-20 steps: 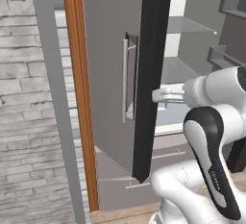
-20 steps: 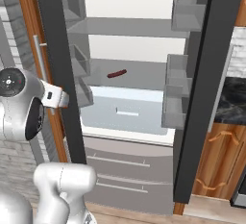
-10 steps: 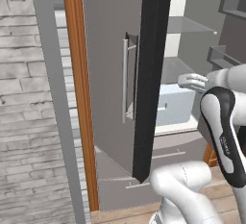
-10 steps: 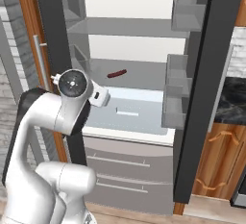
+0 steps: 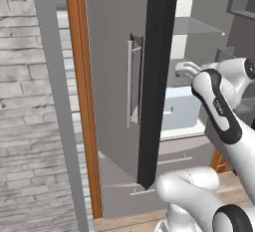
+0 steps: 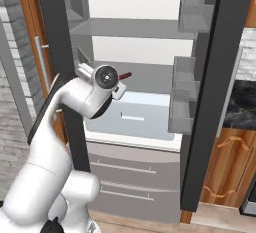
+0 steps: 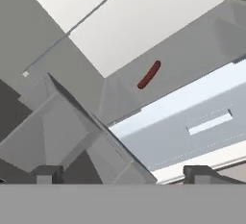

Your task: Move the hot dog bun to the plate on the dining table and place the condiment next to that plate. Then navigate to the fridge and take the sausage and place it on the plate as well.

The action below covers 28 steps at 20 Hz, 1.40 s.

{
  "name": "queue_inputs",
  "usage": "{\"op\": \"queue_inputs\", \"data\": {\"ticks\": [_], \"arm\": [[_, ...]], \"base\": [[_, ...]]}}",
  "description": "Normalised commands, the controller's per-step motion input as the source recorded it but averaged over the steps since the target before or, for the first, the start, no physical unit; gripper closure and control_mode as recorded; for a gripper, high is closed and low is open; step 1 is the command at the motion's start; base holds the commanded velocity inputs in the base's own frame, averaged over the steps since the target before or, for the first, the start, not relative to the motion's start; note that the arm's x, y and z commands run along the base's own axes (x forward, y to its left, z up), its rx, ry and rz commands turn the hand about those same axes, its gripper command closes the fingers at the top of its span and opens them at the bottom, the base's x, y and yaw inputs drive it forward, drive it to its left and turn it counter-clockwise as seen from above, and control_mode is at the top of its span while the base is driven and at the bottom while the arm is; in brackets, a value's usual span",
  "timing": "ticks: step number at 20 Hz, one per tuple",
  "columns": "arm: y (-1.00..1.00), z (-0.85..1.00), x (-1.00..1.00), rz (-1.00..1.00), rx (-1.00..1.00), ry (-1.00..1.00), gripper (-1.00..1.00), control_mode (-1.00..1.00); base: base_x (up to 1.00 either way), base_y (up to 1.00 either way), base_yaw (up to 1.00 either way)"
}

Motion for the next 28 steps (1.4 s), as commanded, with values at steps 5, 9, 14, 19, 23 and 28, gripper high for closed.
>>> {"op": "queue_inputs", "data": {"ticks": [5, 9, 14, 19, 23, 28], "arm": [[0.06, -0.01, 0.99, 0.0, 0.19, 0.17, -1.0, -1.0], [0.49, -0.09, 0.65, 0.0, 0.1, 0.19, -1.0, -1.0], [0.66, -0.13, 0.24, 0.01, 0.05, 0.17, -1.0, -1.0], [0.64, -0.23, -0.86, 0.03, 0.03, 0.04, -1.0, -1.0], [0.79, -0.32, -1.0, 0.04, 0.02, 0.01, -1.0, -1.0], [1.0, -0.26, -0.91, 0.05, 0.0, 0.13, -1.0, -1.0]], "base": [[0.0, 0.0, 0.0], [0.0, 0.0, 0.0], [0.0, 0.0, 0.0], [0.0, 0.0, 0.0], [0.0, 0.0, 0.0], [0.0, 0.0, 0.0]]}}
